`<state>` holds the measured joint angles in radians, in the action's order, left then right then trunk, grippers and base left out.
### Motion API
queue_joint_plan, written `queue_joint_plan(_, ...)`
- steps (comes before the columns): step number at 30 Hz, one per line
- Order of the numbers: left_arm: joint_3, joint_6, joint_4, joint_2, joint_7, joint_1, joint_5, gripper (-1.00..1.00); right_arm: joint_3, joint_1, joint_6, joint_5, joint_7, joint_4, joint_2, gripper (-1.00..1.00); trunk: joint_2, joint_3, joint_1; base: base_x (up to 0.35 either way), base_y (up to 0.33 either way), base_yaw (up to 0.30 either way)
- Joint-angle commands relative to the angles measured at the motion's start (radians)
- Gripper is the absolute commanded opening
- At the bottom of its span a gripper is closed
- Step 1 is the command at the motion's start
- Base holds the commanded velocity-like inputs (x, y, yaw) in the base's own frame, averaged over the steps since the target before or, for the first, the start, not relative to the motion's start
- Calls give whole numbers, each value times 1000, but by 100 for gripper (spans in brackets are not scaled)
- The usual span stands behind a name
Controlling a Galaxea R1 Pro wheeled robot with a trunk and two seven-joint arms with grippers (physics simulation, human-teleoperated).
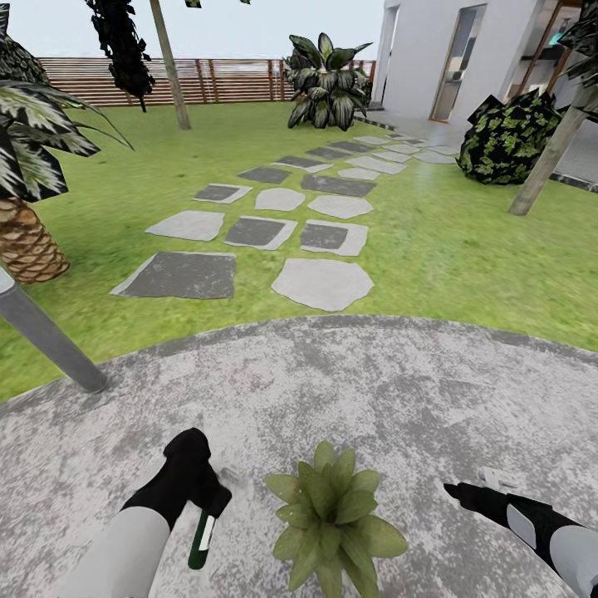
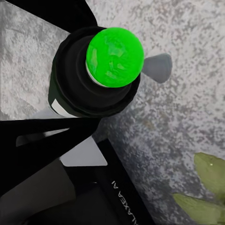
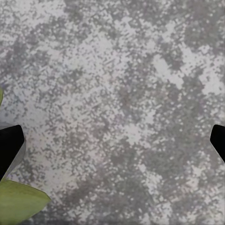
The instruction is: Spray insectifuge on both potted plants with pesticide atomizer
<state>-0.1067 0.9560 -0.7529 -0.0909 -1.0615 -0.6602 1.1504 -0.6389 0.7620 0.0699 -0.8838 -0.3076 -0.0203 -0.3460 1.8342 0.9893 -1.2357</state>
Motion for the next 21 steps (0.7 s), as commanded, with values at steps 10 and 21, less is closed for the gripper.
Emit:
queue_joint_plan(10,-2,4,-8,-3,-9,-19,11,-100,-7,0,5,-11,-2,-1,-1,100,0,1,0,0,0,0)
queue_joint_plan(21,-1,3,-4,-2,-9,-19,11,-100,-6,-1,5,-11,1,0,-2,100,0,6,0,0,0,-6)
